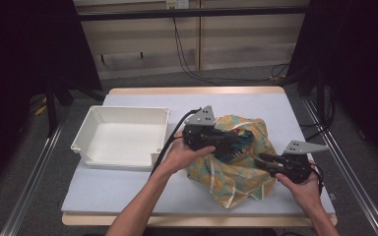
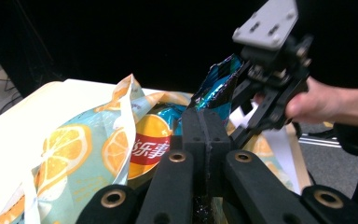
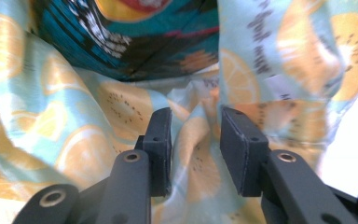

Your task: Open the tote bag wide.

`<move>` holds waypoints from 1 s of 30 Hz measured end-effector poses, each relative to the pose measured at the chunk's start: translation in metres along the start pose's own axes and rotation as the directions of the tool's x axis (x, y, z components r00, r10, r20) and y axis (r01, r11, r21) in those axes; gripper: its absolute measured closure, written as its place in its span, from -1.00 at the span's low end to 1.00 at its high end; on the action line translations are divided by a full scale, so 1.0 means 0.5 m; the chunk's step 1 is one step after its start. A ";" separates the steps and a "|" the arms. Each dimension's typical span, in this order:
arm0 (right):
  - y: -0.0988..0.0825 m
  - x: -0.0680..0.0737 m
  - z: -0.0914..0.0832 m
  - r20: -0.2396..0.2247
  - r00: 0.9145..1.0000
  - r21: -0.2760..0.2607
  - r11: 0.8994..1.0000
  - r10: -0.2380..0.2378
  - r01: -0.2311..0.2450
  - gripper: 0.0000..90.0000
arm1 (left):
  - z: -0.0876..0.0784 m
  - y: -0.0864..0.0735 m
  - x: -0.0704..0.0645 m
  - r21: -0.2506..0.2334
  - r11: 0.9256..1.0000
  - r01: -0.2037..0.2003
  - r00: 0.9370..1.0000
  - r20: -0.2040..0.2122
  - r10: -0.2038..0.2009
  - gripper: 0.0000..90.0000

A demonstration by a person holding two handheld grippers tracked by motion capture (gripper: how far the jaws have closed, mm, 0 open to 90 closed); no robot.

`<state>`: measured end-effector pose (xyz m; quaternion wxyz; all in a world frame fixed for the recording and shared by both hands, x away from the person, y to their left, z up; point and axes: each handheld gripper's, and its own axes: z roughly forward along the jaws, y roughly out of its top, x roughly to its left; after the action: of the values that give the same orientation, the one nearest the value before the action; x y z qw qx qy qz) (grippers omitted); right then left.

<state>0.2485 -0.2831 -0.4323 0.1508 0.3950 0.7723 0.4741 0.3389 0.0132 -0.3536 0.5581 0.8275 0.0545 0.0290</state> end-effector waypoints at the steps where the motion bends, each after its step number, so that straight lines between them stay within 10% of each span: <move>1: 0.003 0.001 -0.003 0.002 1.000 -0.007 1.000 -0.005 0.005 0.38 | -0.004 -0.002 0.001 -0.004 1.000 0.001 1.000 -0.005 -0.001 1.00; 23: 0.145 -0.014 0.018 0.055 0.998 -0.113 0.993 -0.015 0.022 -0.04 | -0.042 -0.022 -0.021 0.011 1.000 -0.029 0.998 -0.051 0.029 1.00; 30: 0.158 -0.040 0.048 0.042 0.999 -0.123 0.992 -0.002 0.008 0.98 | -0.061 -0.038 -0.037 0.012 0.999 -0.032 0.999 -0.041 0.033 1.00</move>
<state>0.3127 -0.2645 -0.3796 0.1924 0.3929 0.7392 0.5122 0.3162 0.0461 -0.3596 0.5516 0.8307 0.0528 0.0548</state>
